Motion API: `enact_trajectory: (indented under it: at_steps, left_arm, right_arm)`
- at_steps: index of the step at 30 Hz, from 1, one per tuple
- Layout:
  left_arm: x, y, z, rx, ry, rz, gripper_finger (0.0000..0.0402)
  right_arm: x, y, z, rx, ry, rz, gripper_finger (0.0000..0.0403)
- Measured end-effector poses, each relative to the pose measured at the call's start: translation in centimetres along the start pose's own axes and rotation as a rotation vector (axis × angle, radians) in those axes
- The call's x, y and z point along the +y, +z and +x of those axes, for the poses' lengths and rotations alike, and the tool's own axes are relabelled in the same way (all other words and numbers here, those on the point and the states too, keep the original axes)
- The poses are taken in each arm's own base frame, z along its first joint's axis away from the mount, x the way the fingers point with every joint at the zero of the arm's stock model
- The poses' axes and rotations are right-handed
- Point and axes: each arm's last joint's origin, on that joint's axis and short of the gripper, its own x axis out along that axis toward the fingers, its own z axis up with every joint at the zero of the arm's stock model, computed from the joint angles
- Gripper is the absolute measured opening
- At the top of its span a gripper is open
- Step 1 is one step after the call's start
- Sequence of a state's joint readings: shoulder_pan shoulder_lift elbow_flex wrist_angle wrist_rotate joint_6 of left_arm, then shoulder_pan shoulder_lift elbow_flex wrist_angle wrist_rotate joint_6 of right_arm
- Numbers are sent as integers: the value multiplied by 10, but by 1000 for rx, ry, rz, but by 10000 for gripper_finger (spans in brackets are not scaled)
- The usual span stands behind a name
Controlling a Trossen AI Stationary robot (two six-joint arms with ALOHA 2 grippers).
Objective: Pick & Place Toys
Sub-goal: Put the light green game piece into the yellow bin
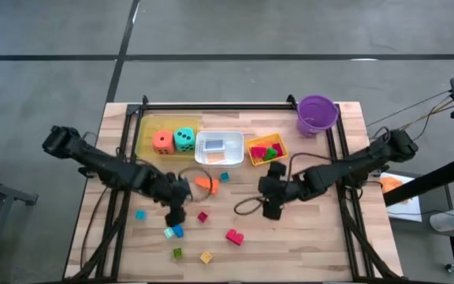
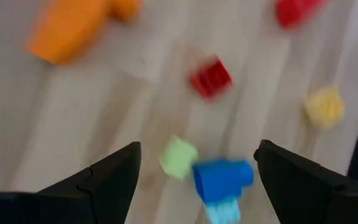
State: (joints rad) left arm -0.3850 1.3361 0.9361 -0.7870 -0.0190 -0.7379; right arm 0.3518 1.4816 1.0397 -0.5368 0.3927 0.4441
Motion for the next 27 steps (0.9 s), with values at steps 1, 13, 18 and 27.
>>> enact_trajectory:
  at_steps: [1,13,18,27]
  left_arm:
    - [-4,-4,4,30,2,34,312]
    - [-20,-21,44,166,160,200,312]
    - [-20,-22,67,238,215,311,312]
    - [-22,-20,73,229,228,351,312]
  right_arm:
    - [4,-2,0,-12,13,1,313]
    - [19,-19,11,-132,107,16,313]
    - [19,-24,13,-124,107,18,313]
    - [19,-29,15,-125,110,12,313]
